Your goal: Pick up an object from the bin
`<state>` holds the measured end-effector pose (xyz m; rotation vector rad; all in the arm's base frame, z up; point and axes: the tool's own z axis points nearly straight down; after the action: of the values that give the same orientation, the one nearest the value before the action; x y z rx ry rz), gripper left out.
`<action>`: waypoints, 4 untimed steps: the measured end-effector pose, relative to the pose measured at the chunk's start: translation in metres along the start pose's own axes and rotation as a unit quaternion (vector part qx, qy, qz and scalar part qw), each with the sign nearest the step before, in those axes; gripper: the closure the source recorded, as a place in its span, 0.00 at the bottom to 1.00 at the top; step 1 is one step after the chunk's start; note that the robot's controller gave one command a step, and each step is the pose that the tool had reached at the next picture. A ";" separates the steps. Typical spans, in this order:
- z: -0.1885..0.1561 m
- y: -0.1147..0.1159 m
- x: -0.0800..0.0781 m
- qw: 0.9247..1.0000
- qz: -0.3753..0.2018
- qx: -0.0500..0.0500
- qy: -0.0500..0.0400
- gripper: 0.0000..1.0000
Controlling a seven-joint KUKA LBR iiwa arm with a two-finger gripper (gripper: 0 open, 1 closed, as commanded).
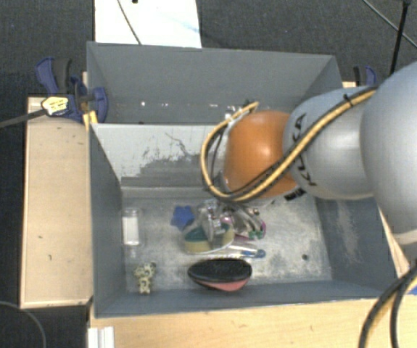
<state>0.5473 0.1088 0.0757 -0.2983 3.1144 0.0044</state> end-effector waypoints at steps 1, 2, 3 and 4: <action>-0.053 0.002 0.018 1.000 0.030 0.000 0.000 1.00; -0.088 0.007 0.023 0.998 0.069 0.001 0.003 1.00; -0.146 0.018 0.054 0.998 0.069 0.000 0.003 1.00; -0.085 0.001 0.069 0.998 0.066 0.001 0.008 1.00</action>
Offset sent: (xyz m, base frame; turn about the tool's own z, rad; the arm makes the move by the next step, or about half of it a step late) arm -0.0218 -0.0023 0.0481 0.0601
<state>0.4783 0.0962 0.1602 -0.0927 3.1437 -0.0008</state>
